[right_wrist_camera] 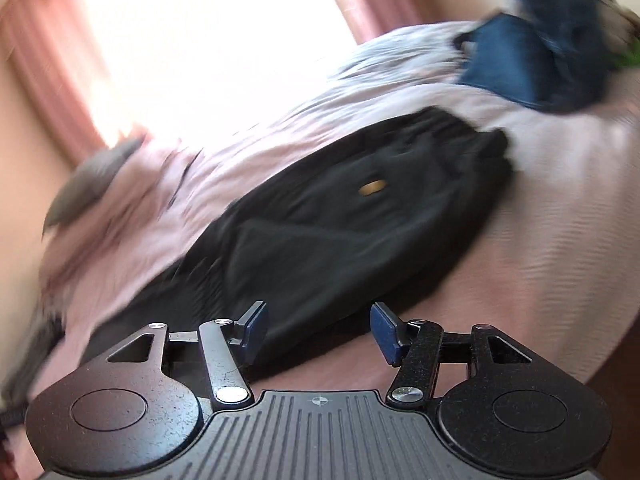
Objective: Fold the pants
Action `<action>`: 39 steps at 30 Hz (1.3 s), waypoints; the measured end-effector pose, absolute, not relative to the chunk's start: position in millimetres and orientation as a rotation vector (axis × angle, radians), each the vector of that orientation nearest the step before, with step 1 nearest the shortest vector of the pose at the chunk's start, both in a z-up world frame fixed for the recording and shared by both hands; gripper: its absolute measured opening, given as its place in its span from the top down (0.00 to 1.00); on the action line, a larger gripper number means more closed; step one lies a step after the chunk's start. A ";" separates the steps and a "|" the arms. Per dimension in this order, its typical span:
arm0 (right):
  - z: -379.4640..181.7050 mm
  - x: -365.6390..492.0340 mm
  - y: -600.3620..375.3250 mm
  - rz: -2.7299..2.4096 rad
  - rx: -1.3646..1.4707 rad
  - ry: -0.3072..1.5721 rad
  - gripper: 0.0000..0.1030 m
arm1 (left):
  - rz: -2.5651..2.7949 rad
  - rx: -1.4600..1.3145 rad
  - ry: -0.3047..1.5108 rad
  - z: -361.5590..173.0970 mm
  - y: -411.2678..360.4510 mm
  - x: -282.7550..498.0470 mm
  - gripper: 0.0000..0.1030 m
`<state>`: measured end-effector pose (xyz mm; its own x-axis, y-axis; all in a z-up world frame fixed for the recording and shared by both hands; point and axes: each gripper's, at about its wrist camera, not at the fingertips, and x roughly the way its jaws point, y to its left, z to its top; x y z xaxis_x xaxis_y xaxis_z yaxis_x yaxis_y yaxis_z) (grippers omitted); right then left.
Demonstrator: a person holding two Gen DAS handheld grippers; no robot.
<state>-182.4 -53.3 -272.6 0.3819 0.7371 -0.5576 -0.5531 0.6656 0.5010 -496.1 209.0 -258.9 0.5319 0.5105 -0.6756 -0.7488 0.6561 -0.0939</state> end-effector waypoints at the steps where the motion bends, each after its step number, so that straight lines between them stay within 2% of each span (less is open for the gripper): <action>1: -275.3 -166.5 -65.6 0.805 0.319 0.851 0.46 | 0.773 -0.406 0.659 -259.4 210.2 -494.9 0.78; 7: -303.0 -98.7 -113.9 0.702 0.690 0.913 0.45 | 0.781 -0.419 0.657 -264.2 217.5 -490.6 0.78; 11: -318.5 -72.3 -120.3 0.694 0.811 0.948 0.45 | 0.788 -0.425 0.649 -267.6 225.1 -489.5 0.78; 15: -333.5 -54.7 -112.5 0.686 0.811 0.996 0.45 | 0.790 -0.422 0.660 -275.2 231.8 -484.2 0.78; 21: -327.4 -57.0 -112.5 0.771 0.853 0.920 0.45 | 0.790 -0.408 0.667 -281.1 234.5 -480.1 0.78; 27: -341.5 -58.8 -107.9 0.769 0.785 0.950 0.46 | 0.785 -0.404 0.664 -285.0 237.4 -477.2 0.77; 29: -332.9 -60.0 -106.5 0.784 0.803 0.982 0.47 | 0.783 -0.405 0.662 -285.3 238.3 -476.8 0.77; 32: -314.3 -65.2 -112.7 0.872 0.929 0.874 0.47 | 0.777 -0.410 0.658 -286.0 239.6 -477.8 0.77; 35: -318.6 -59.7 -100.8 0.814 0.815 0.918 0.47 | 0.772 -0.415 0.653 -286.6 240.9 -479.0 0.77; 36: -329.0 -56.5 -98.3 0.768 0.788 0.966 0.48 | 0.770 -0.417 0.652 -286.3 241.4 -479.3 0.77; 37: -338.4 -55.8 -99.1 0.740 0.786 0.977 0.54 | 0.767 -0.423 0.649 -285.9 242.3 -480.5 0.77; 39: -342.9 -59.6 -103.8 0.747 0.826 0.945 0.54 | 0.759 -0.432 0.644 -285.5 244.3 -482.3 0.77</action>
